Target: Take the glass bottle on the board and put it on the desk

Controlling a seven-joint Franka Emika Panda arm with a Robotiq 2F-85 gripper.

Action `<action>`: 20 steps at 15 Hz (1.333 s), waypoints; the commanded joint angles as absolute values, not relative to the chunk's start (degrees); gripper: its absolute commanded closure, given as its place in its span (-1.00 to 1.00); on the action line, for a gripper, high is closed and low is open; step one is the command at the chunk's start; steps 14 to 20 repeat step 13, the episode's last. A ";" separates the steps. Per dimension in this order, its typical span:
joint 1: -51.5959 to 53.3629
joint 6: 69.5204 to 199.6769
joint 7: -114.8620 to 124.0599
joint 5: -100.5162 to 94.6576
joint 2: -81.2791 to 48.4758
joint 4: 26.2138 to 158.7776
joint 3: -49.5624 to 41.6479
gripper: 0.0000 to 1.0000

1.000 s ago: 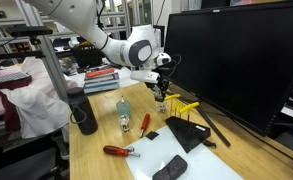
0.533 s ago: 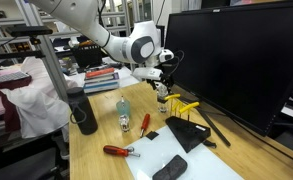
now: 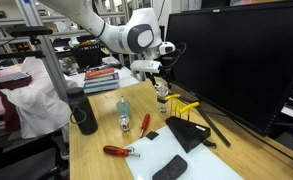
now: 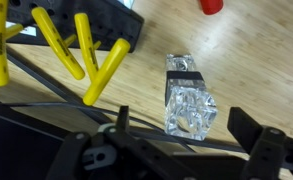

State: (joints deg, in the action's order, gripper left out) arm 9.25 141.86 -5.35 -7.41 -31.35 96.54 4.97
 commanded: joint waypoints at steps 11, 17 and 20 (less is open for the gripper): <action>6.72 141.91 -5.14 2.45 -14.44 115.02 6.90 -1.00; 6.71 141.91 -5.14 2.45 -14.62 114.74 6.88 -1.00; 6.71 141.91 -5.14 2.45 -14.62 114.74 6.88 -1.00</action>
